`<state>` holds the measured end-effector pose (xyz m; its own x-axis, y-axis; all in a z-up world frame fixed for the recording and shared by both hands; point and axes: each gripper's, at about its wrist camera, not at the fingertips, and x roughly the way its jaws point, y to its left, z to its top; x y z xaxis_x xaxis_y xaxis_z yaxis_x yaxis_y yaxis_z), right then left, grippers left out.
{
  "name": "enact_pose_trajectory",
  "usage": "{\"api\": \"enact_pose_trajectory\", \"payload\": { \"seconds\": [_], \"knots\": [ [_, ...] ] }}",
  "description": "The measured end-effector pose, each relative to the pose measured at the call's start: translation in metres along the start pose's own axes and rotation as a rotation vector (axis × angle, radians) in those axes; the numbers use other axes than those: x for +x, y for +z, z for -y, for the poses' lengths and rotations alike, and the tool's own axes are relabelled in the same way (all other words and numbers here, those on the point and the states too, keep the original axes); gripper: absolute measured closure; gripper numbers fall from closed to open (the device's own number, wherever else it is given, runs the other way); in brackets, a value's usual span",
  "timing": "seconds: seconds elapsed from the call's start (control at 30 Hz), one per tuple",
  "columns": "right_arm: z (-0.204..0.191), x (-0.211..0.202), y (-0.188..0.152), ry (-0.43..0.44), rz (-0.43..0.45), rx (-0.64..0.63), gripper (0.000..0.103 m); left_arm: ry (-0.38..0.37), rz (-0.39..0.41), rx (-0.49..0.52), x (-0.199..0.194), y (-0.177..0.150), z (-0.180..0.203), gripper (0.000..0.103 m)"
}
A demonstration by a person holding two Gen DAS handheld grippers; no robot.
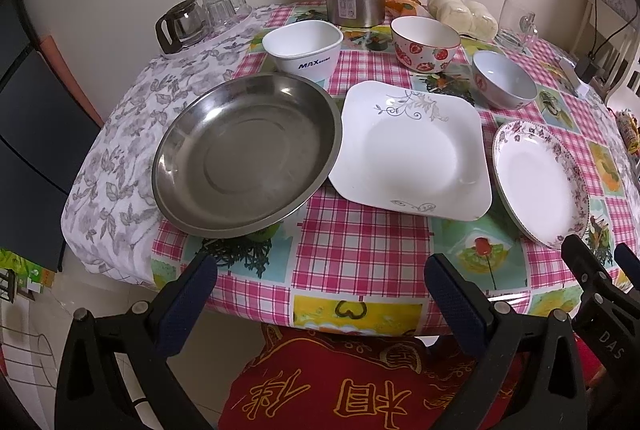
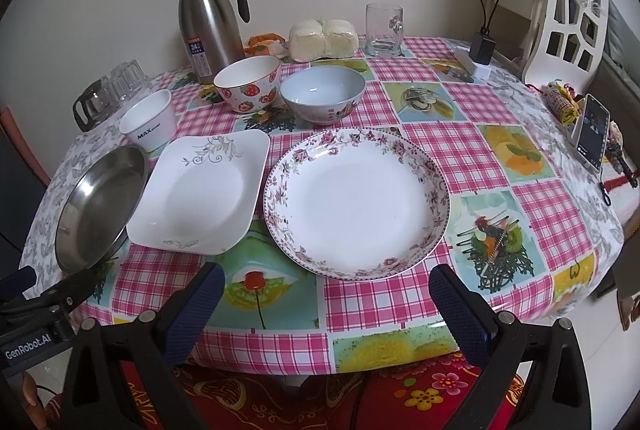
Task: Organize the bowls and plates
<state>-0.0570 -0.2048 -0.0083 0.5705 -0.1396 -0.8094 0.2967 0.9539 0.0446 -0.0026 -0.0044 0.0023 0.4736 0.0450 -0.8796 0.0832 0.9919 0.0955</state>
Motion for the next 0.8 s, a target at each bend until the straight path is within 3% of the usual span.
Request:
{"api": "enact_pose_trajectory", "payload": {
  "seconds": [0.8],
  "knots": [
    [-0.0001, 0.0006, -0.001, 0.0, 0.001, -0.001, 0.0, 0.002, -0.007, 0.002, 0.0017, 0.0001, -0.0017, 0.0]
  ]
}}
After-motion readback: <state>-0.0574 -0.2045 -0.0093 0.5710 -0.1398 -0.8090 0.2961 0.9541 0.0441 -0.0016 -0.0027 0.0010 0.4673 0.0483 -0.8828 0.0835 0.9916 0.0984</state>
